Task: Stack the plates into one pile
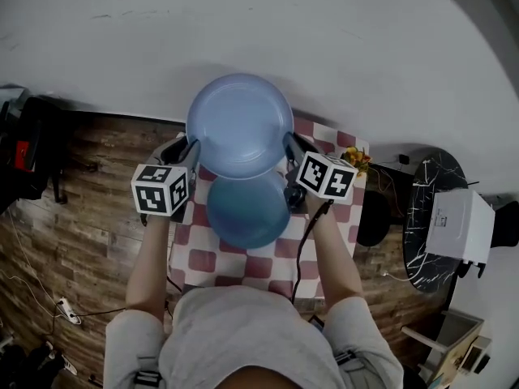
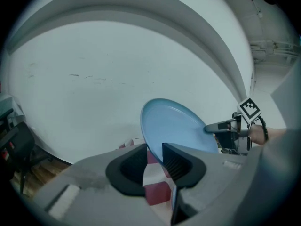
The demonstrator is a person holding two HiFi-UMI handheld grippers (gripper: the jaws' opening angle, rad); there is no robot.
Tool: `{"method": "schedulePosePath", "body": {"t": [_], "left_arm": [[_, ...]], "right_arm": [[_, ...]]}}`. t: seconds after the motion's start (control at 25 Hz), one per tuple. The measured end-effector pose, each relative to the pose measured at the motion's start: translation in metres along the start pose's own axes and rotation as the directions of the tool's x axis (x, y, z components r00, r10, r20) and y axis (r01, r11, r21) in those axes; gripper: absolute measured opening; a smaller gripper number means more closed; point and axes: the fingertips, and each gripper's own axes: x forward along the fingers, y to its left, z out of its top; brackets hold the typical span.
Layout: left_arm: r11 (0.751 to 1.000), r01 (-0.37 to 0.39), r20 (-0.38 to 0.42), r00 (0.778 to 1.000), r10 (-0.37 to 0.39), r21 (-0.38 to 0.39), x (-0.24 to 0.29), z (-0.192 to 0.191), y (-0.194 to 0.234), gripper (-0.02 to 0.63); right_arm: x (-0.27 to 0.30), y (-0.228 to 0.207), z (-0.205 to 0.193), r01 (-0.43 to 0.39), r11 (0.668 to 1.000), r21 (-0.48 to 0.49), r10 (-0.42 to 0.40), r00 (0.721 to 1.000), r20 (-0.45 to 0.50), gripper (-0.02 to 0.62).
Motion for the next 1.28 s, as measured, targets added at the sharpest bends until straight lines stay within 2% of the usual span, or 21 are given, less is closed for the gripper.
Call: {"method": "schedulePosePath", "body": {"t": [0.48, 0.88, 1.28], "left_arm": [[0.999, -0.022, -0.037, 0.999, 0.021, -0.032, -0.048, -0.051, -0.044, 0.11], [0.997, -0.023, -0.114, 0.993, 0.014, -0.075, -0.068, -0.113, -0.074, 0.109], [0.993, -0.032, -0.208, 0.978, 0.007, -0.117, -0.067, -0.169, -0.09, 0.109]], "right_arm": [[-0.056, 0.0, -0.042, -0.018, 1.0, 0.01, 0.019, 1.0, -0.025, 0.035], [-0.091, -0.018, -0.105, 0.008, 0.999, 0.037, -0.004, 0.995, -0.104, 0.037], [-0.098, -0.042, -0.16, 0.05, 0.997, 0.061, -0.036, 0.977, -0.208, 0.037]]}}
